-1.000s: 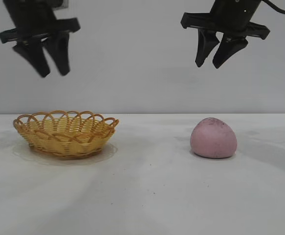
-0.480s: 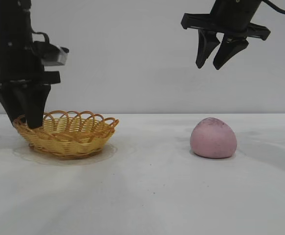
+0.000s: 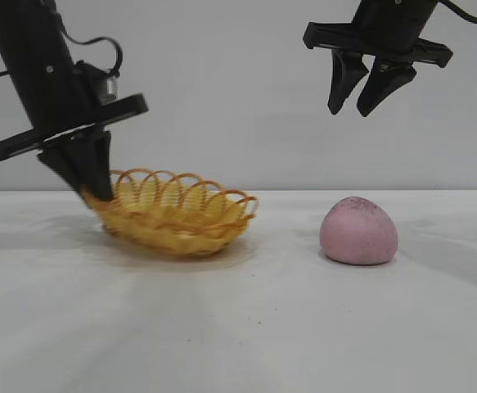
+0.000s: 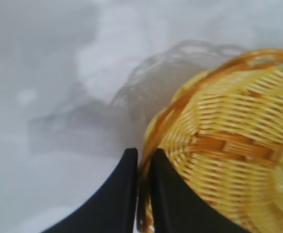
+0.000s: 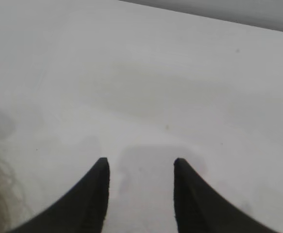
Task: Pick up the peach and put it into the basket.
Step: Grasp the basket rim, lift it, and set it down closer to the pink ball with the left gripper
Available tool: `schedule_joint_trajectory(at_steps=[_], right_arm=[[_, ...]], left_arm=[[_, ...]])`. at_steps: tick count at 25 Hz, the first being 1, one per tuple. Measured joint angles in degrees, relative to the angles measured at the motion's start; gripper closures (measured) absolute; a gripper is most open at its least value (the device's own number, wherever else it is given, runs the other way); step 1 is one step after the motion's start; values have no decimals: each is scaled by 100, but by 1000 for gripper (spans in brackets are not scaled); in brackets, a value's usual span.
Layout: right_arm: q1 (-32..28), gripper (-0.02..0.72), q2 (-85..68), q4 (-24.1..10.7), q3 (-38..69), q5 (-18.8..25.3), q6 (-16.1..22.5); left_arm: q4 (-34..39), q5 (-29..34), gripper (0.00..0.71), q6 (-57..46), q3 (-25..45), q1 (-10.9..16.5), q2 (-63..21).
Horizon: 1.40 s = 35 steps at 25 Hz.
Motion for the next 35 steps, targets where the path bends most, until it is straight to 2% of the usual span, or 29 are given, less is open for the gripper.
schedule_joint_trajectory(at_steps=[7,11,12,14,15,18,19,21,26,30,35], right_arm=[[0,435,0,0,0,75,0],[0,435,0,0,0,75,0],[0,435,0,0,0,75,0],[0,435,0,0,0,75,-14],[0,435,0,11,0,75,-14],[0,435,0,22,0,75,-22],[0,435,0,22,0,89,-22],[0,435,0,22,0,100,-22],[0,435,0,22,0,112,-35],[0,435,0,22,0,112,-53],[0,435,0,22,0,112,-62]], left_arm=[[-1831,-954,710,242,1522,0,-493],[-2374,-1115,710,751,1799,0,-715],[-2407,-1115,639,778,1799,0,-727],[-2454,-1105,639,802,1799,0,-737],[-2457,-1097,590,816,1799,0,-737],[-2480,-1097,506,816,1824,0,-737],[-2480,-1086,523,816,1836,0,-737],[-2405,-1035,462,828,1836,0,-737],[-1936,-913,467,864,1836,0,-748],[-934,-794,467,649,1848,0,-965],[319,-658,467,515,1765,295,-1579]])
